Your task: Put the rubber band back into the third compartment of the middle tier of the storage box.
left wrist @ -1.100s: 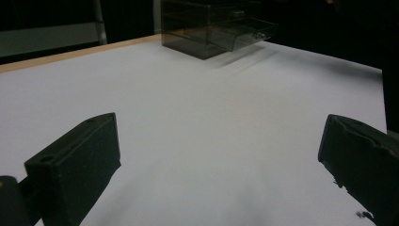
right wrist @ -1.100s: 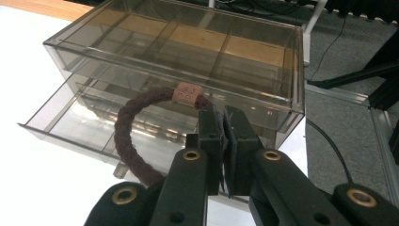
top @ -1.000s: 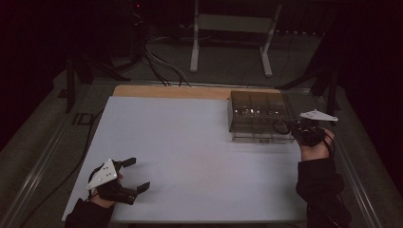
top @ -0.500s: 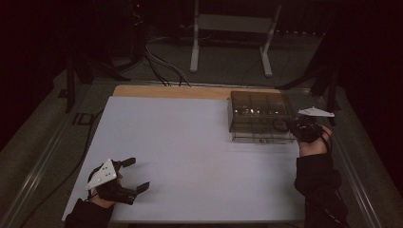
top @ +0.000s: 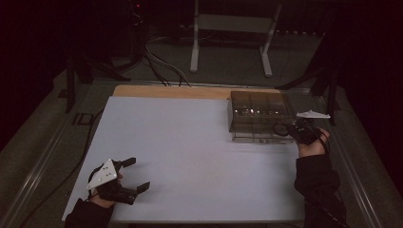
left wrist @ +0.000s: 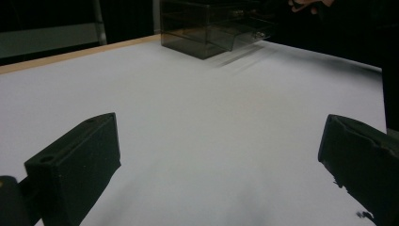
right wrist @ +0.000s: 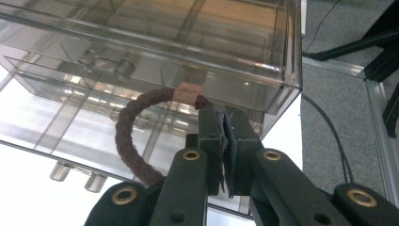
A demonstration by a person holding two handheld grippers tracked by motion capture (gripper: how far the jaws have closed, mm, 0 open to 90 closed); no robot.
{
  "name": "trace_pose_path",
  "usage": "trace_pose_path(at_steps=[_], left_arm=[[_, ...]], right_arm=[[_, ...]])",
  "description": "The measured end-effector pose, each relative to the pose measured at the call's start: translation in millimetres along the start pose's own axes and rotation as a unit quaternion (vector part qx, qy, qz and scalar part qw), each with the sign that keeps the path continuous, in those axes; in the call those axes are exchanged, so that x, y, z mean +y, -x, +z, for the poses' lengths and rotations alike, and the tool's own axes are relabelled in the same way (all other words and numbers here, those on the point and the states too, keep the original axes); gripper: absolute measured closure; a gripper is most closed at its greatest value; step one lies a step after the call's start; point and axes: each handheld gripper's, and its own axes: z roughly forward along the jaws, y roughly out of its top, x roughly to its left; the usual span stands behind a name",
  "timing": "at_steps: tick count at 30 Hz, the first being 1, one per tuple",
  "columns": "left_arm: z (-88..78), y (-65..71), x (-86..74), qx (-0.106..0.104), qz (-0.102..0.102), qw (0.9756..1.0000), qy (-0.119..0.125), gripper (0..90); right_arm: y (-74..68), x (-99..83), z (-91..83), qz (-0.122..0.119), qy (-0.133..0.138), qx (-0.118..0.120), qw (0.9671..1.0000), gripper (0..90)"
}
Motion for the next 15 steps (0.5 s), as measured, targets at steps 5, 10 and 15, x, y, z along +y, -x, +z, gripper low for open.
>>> trace_pose_path(at_steps=[5,10,15], left_arm=[[-0.2,-0.1,0.0,0.0,-0.001,1.0,0.0,0.3],[-0.2,-0.3,0.1,0.0,-0.001,1.0,0.001,0.3],[-0.3,-0.3,0.1,0.0,-0.001,1.0,0.001,0.3]], right_arm=[[2.0,-1.1,5.9,-0.001,-0.013,-0.002,0.9999,86.7],[3.1,-3.8,12.2,0.0,-0.022,-0.005,0.9997,86.6],[4.5,-4.2,19.2,-0.004,-0.038,-0.012,0.9992,86.6]])
